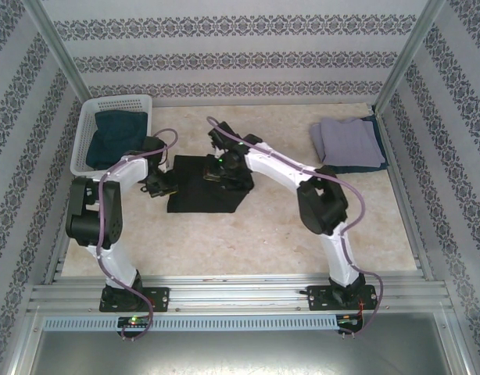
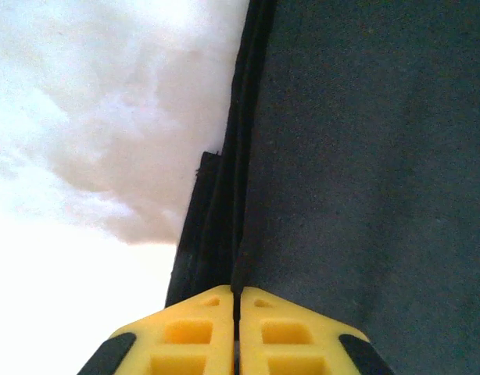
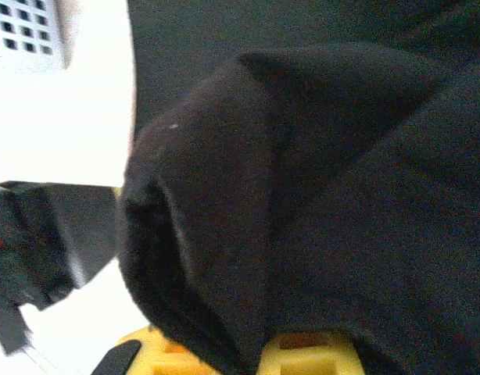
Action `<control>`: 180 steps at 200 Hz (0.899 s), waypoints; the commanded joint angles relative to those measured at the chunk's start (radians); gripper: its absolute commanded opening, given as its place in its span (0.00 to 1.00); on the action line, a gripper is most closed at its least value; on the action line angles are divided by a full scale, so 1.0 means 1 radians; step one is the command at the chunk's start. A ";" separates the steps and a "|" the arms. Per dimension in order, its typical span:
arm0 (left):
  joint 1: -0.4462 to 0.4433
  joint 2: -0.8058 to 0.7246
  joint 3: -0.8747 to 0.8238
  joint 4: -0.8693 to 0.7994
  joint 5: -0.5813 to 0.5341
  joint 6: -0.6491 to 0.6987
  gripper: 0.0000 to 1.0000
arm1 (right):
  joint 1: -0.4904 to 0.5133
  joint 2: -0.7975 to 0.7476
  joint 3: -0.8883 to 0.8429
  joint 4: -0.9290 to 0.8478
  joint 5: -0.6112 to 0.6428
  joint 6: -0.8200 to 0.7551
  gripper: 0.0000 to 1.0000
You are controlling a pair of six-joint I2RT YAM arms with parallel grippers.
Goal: Fold and stack the skirts
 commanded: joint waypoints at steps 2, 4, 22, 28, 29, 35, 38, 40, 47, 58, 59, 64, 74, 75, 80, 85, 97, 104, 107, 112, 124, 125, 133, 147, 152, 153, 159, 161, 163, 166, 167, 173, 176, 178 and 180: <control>0.007 -0.042 0.036 -0.097 -0.058 0.042 0.17 | -0.050 -0.155 -0.170 0.077 -0.034 -0.054 0.00; 0.007 -0.043 0.037 -0.100 -0.060 0.041 0.18 | -0.057 -0.165 -0.185 0.078 -0.037 -0.058 0.01; 0.004 -0.075 0.031 -0.097 -0.049 0.029 0.24 | -0.103 -0.235 -0.304 0.079 -0.043 -0.081 0.07; 0.002 -0.087 0.028 -0.089 -0.033 0.023 0.26 | -0.116 -0.256 -0.343 0.087 -0.038 -0.086 0.09; 0.001 -0.088 0.026 -0.087 -0.031 0.022 0.26 | -0.119 -0.260 -0.349 0.087 -0.037 -0.087 0.10; -0.001 -0.097 0.023 -0.079 -0.010 0.018 0.26 | -0.137 -0.279 -0.383 0.091 -0.028 -0.092 0.14; -0.002 -0.099 0.023 -0.077 -0.002 0.017 0.26 | -0.147 -0.286 -0.397 0.090 -0.022 -0.094 0.16; -0.002 -0.102 0.023 -0.075 0.001 0.015 0.27 | -0.153 -0.292 -0.404 0.088 -0.015 -0.095 0.17; -0.005 -0.107 0.022 -0.071 0.007 0.011 0.27 | -0.175 -0.312 -0.434 0.076 0.025 -0.099 0.21; -0.006 -0.107 0.020 -0.065 0.012 0.004 0.27 | -0.211 -0.343 -0.474 0.040 0.115 -0.095 0.28; -0.006 -0.107 0.021 -0.064 0.012 0.003 0.27 | -0.214 -0.347 -0.478 0.035 0.128 -0.093 0.29; -0.006 -0.105 0.020 -0.063 0.015 0.001 0.27 | -0.231 -0.363 -0.492 0.015 0.181 -0.084 0.34; -0.007 -0.098 0.020 -0.060 0.023 -0.005 0.27 | -0.268 -0.387 -0.524 -0.002 0.249 -0.084 0.39; -0.007 -0.098 0.021 -0.060 0.025 -0.005 0.27 | -0.272 -0.390 -0.527 -0.003 0.256 -0.084 0.39; -0.007 -0.094 0.021 -0.058 0.033 -0.008 0.27 | -0.290 -0.402 -0.542 -0.009 0.289 -0.085 0.42; -0.008 -0.092 0.023 -0.056 0.040 -0.009 0.27 | -0.307 -0.413 -0.557 -0.010 0.312 -0.089 0.44; -0.013 -0.092 0.028 -0.057 0.054 -0.014 0.27 | -0.346 -0.449 -0.598 0.028 0.307 -0.110 0.49; -0.016 -0.094 0.034 -0.059 0.061 -0.017 0.28 | -0.365 -0.474 -0.627 0.077 0.262 -0.128 0.53; -0.017 -0.095 0.036 -0.060 0.065 -0.017 0.28 | -0.374 -0.484 -0.639 0.104 0.230 -0.137 0.55; -0.020 -0.097 0.043 -0.061 0.074 -0.019 0.29 | -0.387 -0.499 -0.661 0.157 0.163 -0.154 0.60; -0.032 -0.101 0.057 -0.055 0.103 -0.024 0.31 | -0.417 -0.517 -0.704 0.263 0.006 -0.164 0.86; -0.033 -0.101 0.057 -0.054 0.107 -0.024 0.31 | -0.419 -0.517 -0.707 0.269 -0.006 -0.164 0.91; -0.046 -0.102 0.063 -0.038 0.131 -0.034 0.33 | -0.430 -0.512 -0.715 0.301 -0.072 -0.156 0.98; -0.077 -0.091 0.070 0.007 0.183 -0.060 0.37 | -0.426 -0.497 -0.716 0.327 -0.101 -0.142 0.98; -0.091 -0.082 0.069 0.030 0.199 -0.073 0.38 | -0.417 -0.488 -0.713 0.334 -0.106 -0.142 0.98; -0.094 -0.080 0.069 0.034 0.202 -0.076 0.38 | -0.415 -0.486 -0.712 0.335 -0.107 -0.142 0.98; -0.112 -0.067 0.071 0.058 0.221 -0.091 0.38 | -0.401 -0.474 -0.698 0.327 -0.100 -0.142 0.98; -0.120 -0.060 0.073 0.067 0.229 -0.097 0.38 | -0.395 -0.469 -0.692 0.320 -0.088 -0.140 0.98; -0.126 -0.053 0.074 0.074 0.235 -0.104 0.38 | -0.390 -0.465 -0.688 0.310 -0.070 -0.136 0.98; -0.137 -0.043 0.077 0.087 0.243 -0.114 0.38 | -0.383 -0.461 -0.681 0.293 -0.033 -0.126 0.98; -0.140 -0.040 0.079 0.089 0.247 -0.116 0.38 | -0.379 -0.459 -0.679 0.287 -0.019 -0.124 0.98; -0.161 -0.015 0.087 0.109 0.264 -0.133 0.38 | -0.370 -0.449 -0.669 0.243 0.079 -0.091 0.97; -0.169 -0.003 0.094 0.117 0.270 -0.140 0.38 | -0.371 -0.443 -0.664 0.211 0.129 -0.072 0.97; -0.177 0.004 0.099 0.121 0.272 -0.145 0.38 | -0.372 -0.439 -0.662 0.190 0.159 -0.058 0.97; -0.183 0.012 0.104 0.124 0.274 -0.149 0.38 | -0.375 -0.435 -0.662 0.173 0.185 -0.046 0.97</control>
